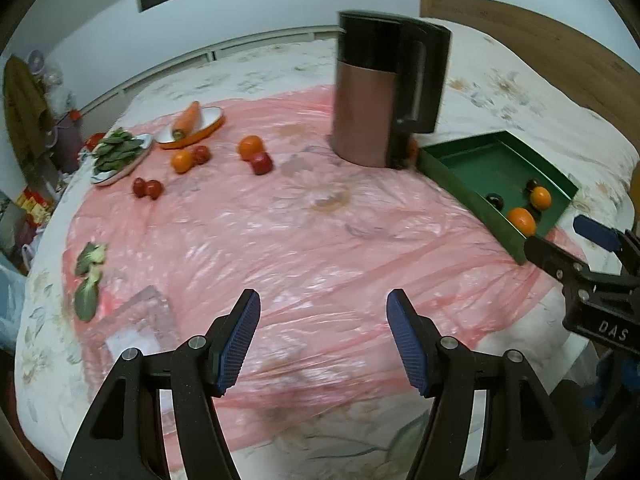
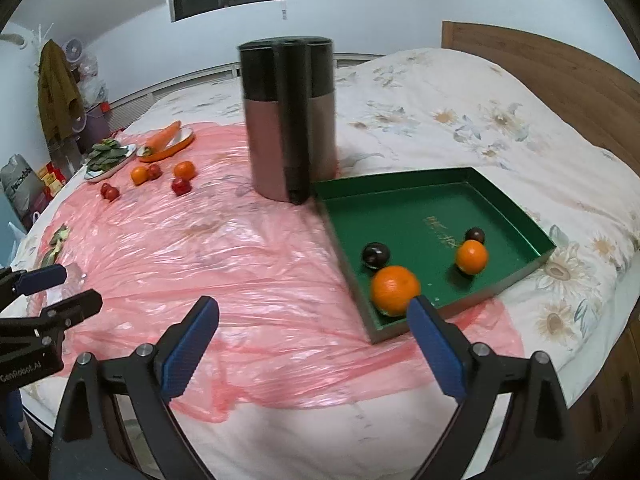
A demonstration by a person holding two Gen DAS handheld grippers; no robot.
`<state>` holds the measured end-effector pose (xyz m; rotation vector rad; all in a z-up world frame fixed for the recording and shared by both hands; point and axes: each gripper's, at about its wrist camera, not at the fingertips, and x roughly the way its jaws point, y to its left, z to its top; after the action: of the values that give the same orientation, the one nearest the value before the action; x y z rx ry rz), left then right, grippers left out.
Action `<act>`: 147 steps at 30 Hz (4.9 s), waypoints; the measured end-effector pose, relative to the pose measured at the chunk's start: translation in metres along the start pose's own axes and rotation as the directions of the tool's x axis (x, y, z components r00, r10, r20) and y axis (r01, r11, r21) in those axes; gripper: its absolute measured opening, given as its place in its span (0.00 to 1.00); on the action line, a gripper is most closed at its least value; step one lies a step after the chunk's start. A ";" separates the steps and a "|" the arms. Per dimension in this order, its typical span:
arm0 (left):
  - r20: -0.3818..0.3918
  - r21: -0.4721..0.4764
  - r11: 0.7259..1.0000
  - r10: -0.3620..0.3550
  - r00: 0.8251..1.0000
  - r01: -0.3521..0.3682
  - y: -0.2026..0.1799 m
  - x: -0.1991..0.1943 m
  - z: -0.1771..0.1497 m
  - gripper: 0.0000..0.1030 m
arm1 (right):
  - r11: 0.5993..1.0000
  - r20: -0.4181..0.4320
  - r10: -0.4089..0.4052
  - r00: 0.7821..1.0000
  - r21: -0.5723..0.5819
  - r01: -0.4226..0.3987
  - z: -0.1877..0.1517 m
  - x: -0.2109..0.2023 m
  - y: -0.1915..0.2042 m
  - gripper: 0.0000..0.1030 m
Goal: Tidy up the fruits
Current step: 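Move both open tools away from the box toward the fruit on the sheet, then close the left tool on a red apple while the right tool grasps another red apple, then carry both red apples in the two tools over the green box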
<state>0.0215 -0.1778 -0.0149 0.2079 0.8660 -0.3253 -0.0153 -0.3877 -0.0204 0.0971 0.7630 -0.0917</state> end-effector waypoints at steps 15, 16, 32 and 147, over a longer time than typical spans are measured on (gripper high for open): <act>0.111 -0.085 0.993 0.086 0.990 -0.077 0.062 -0.035 -0.023 0.72 | 0.994 0.028 0.068 0.997 -0.086 -0.065 -0.007 -0.016 0.088 1.00; 0.113 -0.094 0.992 0.090 0.990 -0.079 0.067 -0.036 -0.025 0.72 | 0.993 0.029 0.074 0.997 -0.089 -0.071 -0.007 -0.017 0.093 1.00; 0.120 -0.156 0.984 0.109 0.987 -0.090 0.107 -0.040 -0.039 0.75 | 0.984 -0.005 0.108 0.994 -0.140 -0.107 -0.011 -0.009 0.131 1.00; -0.065 -0.518 0.849 0.083 0.994 -0.105 0.303 0.188 0.089 0.41 | 0.907 -0.215 0.357 0.909 -0.155 -0.392 0.131 0.274 0.198 0.35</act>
<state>0.3076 0.0403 -0.0897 -0.2518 0.9504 0.0160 0.2944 -0.2200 -0.1054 0.0653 0.9201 0.3660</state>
